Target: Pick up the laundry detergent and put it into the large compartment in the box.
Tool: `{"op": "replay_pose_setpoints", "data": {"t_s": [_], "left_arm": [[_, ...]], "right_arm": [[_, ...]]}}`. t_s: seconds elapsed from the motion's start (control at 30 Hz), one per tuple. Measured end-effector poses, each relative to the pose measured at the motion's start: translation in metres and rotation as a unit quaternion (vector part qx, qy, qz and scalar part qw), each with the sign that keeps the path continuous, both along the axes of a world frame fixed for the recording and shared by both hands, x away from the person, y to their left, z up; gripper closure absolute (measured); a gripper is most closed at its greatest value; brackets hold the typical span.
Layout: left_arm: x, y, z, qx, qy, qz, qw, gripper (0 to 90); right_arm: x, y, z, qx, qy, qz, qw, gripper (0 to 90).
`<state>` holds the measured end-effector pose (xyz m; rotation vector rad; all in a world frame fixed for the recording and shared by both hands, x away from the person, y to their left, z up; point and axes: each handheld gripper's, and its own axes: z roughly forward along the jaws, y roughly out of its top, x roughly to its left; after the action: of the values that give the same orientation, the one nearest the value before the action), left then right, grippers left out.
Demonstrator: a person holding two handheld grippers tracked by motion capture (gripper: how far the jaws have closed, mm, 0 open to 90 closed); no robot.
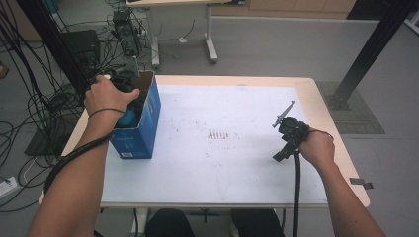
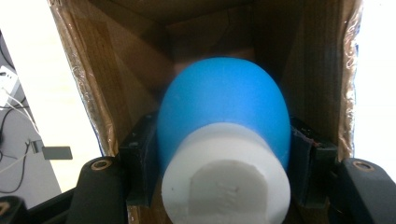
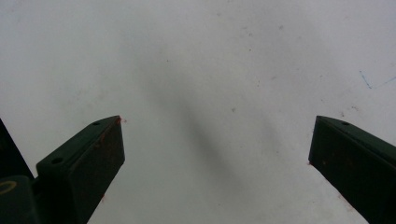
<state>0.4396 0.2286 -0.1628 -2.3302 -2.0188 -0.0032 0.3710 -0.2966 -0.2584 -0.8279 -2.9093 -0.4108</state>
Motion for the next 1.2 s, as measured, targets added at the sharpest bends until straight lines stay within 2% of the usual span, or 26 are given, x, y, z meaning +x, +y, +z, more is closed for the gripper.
{"op": "replay_pose_setpoints", "data": {"t_s": [1.2], "left_arm": [[-0.0008, 0.0052, 0.0, -0.008, -0.003, 0.008, 0.9999, 37.5]], "right_arm": [[-0.0007, -0.0037, 0.0028, 0.002, -0.002, -0.006, 1.0, 3.6]]}}
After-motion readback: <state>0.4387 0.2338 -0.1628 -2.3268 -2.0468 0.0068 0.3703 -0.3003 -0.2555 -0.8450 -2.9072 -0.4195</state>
